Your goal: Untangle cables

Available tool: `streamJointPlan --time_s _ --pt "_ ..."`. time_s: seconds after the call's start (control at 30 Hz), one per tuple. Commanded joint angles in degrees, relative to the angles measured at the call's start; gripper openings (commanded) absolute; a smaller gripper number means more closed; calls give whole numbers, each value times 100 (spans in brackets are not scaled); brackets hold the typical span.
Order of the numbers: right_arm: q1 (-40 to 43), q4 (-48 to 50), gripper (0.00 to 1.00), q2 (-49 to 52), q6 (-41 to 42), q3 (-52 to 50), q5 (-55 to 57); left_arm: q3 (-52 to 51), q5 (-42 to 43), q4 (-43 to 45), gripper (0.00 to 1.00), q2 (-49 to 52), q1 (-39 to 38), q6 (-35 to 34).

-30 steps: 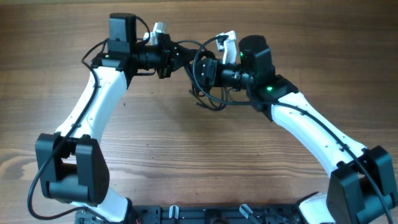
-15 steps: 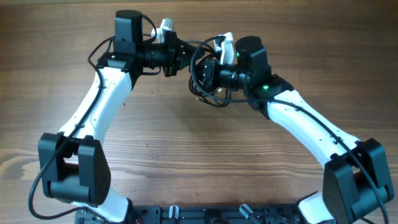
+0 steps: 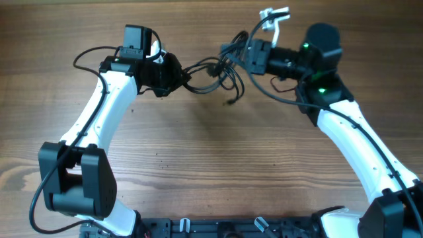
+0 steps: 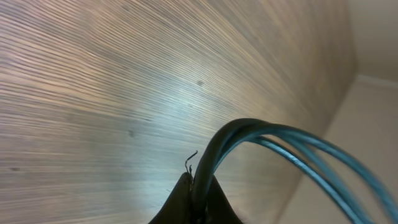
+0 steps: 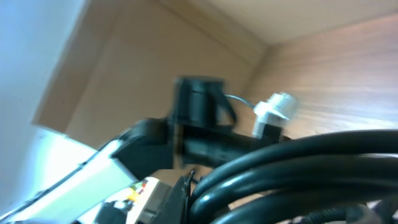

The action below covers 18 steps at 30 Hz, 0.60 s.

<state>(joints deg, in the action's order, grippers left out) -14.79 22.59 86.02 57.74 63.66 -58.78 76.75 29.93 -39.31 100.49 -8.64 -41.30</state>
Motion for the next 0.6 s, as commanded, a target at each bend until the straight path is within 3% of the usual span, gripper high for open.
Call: streamJointPlan --time_s 0.0,0.17,0.33,0.43,0.53,0.57 --pt "658 866 4 -223 1401 116 -848 13 -1150 -219 4 -61 39 363" --pt "1722 632 4 -201 1093 116 -828 13 -1202 -260 4 -61 39 645" --pt "2533 -1674 4 -201 -494 116 -17 13 -1204 -273 4 -61 39 699" --pt "2730 -3501 4 -201 -1744 116 1456 13 -1200 -269 4 -61 39 949" --pt "2660 -4503 4 -201 -2398 116 2579 13 -1132 -186 4 -61 39 1010" --pt "2594 -4741 4 -201 -2634 116 2820 13 -793 7 4 -63 39 1322"
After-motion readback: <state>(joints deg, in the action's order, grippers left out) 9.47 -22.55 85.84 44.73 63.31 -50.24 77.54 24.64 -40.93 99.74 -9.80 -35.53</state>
